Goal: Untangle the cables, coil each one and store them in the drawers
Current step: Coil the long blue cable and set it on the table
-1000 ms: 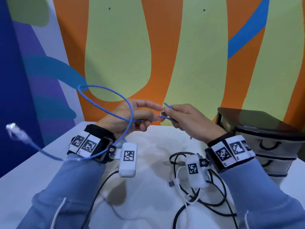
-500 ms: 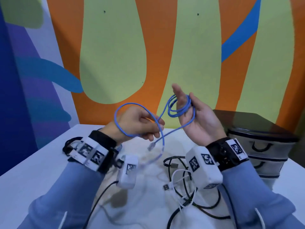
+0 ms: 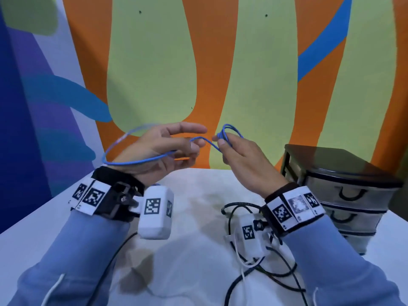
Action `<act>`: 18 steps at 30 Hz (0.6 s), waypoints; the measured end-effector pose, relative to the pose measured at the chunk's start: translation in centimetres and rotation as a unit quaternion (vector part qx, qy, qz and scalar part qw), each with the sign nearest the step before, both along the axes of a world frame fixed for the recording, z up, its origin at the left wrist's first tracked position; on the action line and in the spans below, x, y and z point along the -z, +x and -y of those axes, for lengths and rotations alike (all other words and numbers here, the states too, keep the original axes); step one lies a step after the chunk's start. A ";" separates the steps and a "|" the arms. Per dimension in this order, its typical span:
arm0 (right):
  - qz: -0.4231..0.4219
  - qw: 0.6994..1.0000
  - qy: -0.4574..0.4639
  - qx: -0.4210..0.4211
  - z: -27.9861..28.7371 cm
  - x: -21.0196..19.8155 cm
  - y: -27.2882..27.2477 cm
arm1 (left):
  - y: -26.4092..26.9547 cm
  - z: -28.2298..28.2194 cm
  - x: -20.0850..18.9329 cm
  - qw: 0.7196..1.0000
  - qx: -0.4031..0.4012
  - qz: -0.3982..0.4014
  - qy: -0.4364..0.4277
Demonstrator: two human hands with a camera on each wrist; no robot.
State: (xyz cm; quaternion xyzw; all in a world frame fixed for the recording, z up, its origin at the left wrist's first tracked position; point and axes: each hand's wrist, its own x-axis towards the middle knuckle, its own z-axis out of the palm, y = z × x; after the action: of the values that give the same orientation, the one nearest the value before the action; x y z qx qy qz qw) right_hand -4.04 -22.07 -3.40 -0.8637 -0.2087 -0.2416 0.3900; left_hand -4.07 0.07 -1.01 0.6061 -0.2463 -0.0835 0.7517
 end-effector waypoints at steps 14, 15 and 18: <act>-0.288 0.715 0.538 -0.343 1.8 -1.5 -0.6 | 0.7 3.1 1.7 0.942 -0.186 0.219 0.176; -0.284 0.687 0.570 -0.349 1.8 -1.5 -0.5 | 0.6 3.2 1.7 0.949 -0.158 0.196 0.187; -0.249 0.630 0.638 -0.365 2.4 -1.2 -0.2 | 0.2 3.1 1.7 0.958 -0.070 0.131 0.245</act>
State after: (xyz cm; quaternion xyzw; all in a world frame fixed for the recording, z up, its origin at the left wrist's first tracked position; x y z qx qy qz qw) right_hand -4.20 -24.46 -2.16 -0.2793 -0.1958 0.0721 0.9373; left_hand -3.84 -3.03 -2.70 0.7931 -0.2719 -0.0081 0.5450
